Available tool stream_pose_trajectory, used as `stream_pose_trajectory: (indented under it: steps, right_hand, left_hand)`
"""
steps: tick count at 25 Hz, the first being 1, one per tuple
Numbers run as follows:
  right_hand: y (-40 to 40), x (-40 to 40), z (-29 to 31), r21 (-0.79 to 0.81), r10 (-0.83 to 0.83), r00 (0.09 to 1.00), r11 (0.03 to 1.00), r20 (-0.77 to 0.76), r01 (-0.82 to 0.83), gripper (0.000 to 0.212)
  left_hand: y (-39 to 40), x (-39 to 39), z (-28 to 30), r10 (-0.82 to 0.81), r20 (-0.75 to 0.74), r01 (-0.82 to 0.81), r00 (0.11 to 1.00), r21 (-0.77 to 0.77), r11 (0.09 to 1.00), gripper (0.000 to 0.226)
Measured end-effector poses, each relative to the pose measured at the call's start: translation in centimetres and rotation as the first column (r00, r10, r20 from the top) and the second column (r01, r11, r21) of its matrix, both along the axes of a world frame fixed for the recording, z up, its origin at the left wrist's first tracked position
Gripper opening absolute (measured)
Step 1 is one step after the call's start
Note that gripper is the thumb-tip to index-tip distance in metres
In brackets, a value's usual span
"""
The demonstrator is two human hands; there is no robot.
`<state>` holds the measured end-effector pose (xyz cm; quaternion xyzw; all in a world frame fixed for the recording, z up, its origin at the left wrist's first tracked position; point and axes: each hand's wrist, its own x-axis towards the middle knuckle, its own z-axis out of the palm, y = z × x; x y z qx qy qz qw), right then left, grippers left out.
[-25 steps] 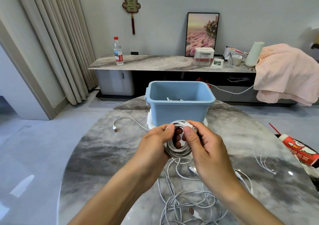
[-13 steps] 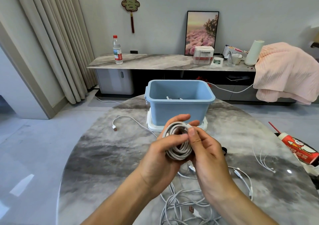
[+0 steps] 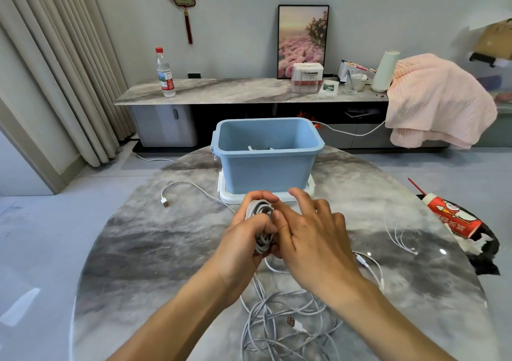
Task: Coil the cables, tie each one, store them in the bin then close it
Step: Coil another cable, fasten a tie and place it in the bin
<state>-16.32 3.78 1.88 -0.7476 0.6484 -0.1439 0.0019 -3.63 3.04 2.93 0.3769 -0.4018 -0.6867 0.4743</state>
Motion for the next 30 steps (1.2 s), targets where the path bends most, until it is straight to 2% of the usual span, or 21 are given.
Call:
stream_pose_trajectory:
  steps: [1,2,3,4,5,6,7,9,10,11,14,17,18,19,20,21,22,23,24,27,30]
  right_hand:
    - [-0.6,-0.5,-0.1,0.086,0.025,0.994,0.996,0.108,-0.034,0.062]
    - [-1.4,-1.2,0.0,0.197,0.014,0.946,0.977,0.324,-0.082,0.058]
    - [-2.5,-2.3,0.2,0.273,-0.050,0.831,0.954,0.554,-0.125,0.050]
    - [-4.1,-4.0,0.0,0.285,-0.140,0.704,0.954,0.696,-0.092,0.040]
    - [-5.6,-6.1,-0.6,0.273,-0.213,0.627,0.962,0.749,0.001,0.030]
    - [-7.0,-8.4,-1.3,0.255,-0.264,0.624,0.961,0.735,0.106,0.022]
    - [-8.0,-10.6,-2.4,0.226,-0.300,0.703,0.953,0.645,0.200,0.017]
    - [-9.3,-14.2,-5.5,0.172,-0.320,0.908,0.944,0.272,0.281,0.012]
    - [-9.6,-15.2,-7.2,0.177,-0.283,0.952,0.949,0.117,0.260,0.013]
    - [-10.0,-15.7,-8.8,0.203,-0.227,0.974,0.955,0.020,0.218,0.015]
    - [-10.6,-15.4,-12.0,0.282,-0.052,0.989,0.955,-0.139,0.090,0.022]
    - [-10.8,-14.7,-13.1,0.167,-0.018,0.944,0.983,-0.330,0.077,0.022]
    - [-10.8,-14.5,-13.1,0.124,-0.040,0.950,0.989,-0.309,0.082,0.021]
    - [-11.0,-14.0,-12.8,0.092,-0.065,0.976,0.992,-0.206,0.085,0.020]
    - [-11.0,-13.3,-11.8,0.085,-0.082,0.997,0.993,-0.006,0.082,0.019]
    - [-11.1,-12.2,-10.5,0.107,-0.081,0.966,0.993,0.244,0.056,0.018]
    - [-11.0,-10.7,-8.8,0.136,-0.073,0.874,0.991,0.480,0.008,0.017]
    - [-10.6,-9.0,-7.0,0.136,-0.051,0.757,0.989,0.651,-0.050,0.015]
    - [-10.0,-7.3,-5.1,0.107,-0.019,0.659,0.990,0.752,-0.095,0.014]
    - [-7.0,-3.6,-0.5,0.088,-0.001,0.412,0.977,0.911,-0.193,0.019]
    - [-3.8,-2.1,2.3,0.151,-0.130,0.087,0.931,0.988,-0.332,0.021]
  left_hand:
    - [-0.2,-0.1,-0.1,0.013,0.012,-0.014,1.000,0.030,0.999,0.040]
    - [-0.5,0.0,-0.1,0.027,0.008,-0.028,1.000,0.071,0.997,0.037]
    - [-0.7,0.1,0.1,0.040,-0.008,-0.039,0.999,0.117,0.992,0.034]
    - [-0.8,0.4,0.2,0.055,-0.026,-0.050,0.998,0.163,0.985,0.034]
    - [-1.0,0.6,0.3,0.064,-0.046,-0.054,0.997,0.199,0.978,0.034]
    - [-1.0,0.8,0.3,0.069,-0.064,-0.053,0.996,0.220,0.974,0.035]
    - [-1.0,1.0,0.4,0.067,-0.081,-0.047,0.994,0.230,0.972,0.035]
    - [-1.0,0.9,0.6,0.047,-0.098,-0.023,0.994,0.228,0.973,0.035]
    - [-1.1,0.7,0.6,0.036,-0.096,-0.013,0.995,0.228,0.973,0.035]
    - [-1.2,0.5,0.5,0.024,-0.092,-0.002,0.995,0.227,0.974,0.035]
    - [-1.4,0.0,0.1,-0.005,-0.094,0.027,0.996,0.238,0.971,0.037]
    - [-1.5,0.2,-0.3,-0.005,-0.095,0.029,0.995,0.257,0.966,0.037]
    - [-1.6,0.2,-0.3,0.003,-0.093,0.022,0.996,0.263,0.965,0.037]
    - [-1.7,0.3,-0.4,0.014,-0.086,0.009,0.996,0.266,0.964,0.035]
    - [-1.9,0.2,-0.4,0.030,-0.071,-0.010,0.997,0.268,0.963,0.033]
    - [-2.0,0.2,-0.5,0.047,-0.048,-0.033,0.998,0.264,0.964,0.031]
    - [-2.1,0.1,-0.6,0.069,-0.019,-0.062,0.997,0.257,0.964,0.030]
    - [-2.2,0.1,-0.8,0.091,0.006,-0.090,0.996,0.245,0.965,0.030]
    - [-2.3,0.1,-0.9,0.111,0.020,-0.113,0.994,0.235,0.965,0.032]
    - [-2.1,0.2,-0.6,0.148,0.005,-0.145,0.989,0.220,0.965,0.032]
    - [-1.6,0.6,0.2,0.160,-0.084,-0.142,0.984,0.185,0.972,0.025]
